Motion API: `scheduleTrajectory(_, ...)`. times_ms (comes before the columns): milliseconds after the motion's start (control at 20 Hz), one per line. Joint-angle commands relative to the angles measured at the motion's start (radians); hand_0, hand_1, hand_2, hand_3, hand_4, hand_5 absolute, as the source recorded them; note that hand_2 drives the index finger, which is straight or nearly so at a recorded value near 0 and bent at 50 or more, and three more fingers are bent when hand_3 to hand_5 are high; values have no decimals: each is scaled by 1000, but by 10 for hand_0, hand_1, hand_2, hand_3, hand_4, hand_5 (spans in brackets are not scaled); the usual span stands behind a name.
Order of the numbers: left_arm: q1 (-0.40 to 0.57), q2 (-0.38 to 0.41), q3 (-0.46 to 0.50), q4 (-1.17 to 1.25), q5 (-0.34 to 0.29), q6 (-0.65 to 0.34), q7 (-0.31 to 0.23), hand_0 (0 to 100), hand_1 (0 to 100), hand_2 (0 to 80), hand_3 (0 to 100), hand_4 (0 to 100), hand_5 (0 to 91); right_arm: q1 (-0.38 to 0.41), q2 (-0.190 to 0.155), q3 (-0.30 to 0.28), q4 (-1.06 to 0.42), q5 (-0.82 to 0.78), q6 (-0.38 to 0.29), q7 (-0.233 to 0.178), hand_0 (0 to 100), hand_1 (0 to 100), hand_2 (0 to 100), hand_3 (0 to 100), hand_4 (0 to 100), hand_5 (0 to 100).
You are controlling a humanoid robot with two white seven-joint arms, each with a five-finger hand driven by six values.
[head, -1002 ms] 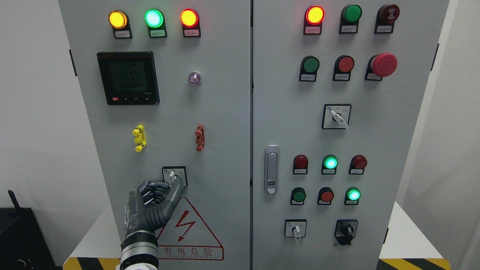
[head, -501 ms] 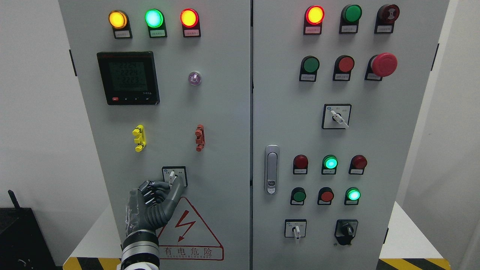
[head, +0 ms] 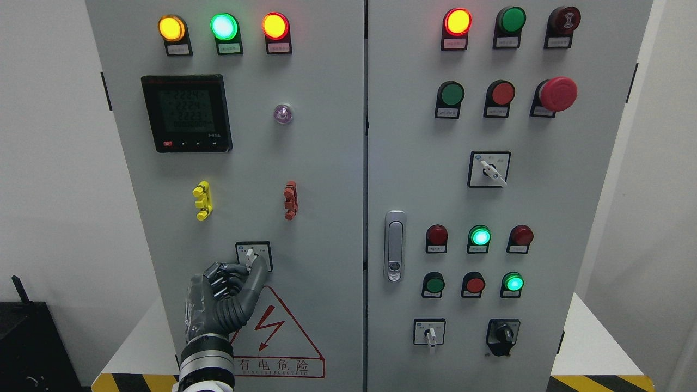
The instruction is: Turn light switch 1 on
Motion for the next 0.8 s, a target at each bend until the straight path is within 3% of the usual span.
scheduleTrajectory(0, 0, 0, -5, 0, -8, -1, -3, 280, 667, 617, 885, 923, 882, 0, 0, 0, 0, -25, 0, 0, 0, 0, 0, 0, 0, 0)
scheduleTrajectory(752, -2, 0, -6, 2, -24, -1, -5, 354, 620, 624, 898, 938, 883, 0, 0, 0, 0, -25, 0, 0, 0, 0, 0, 0, 0, 0)
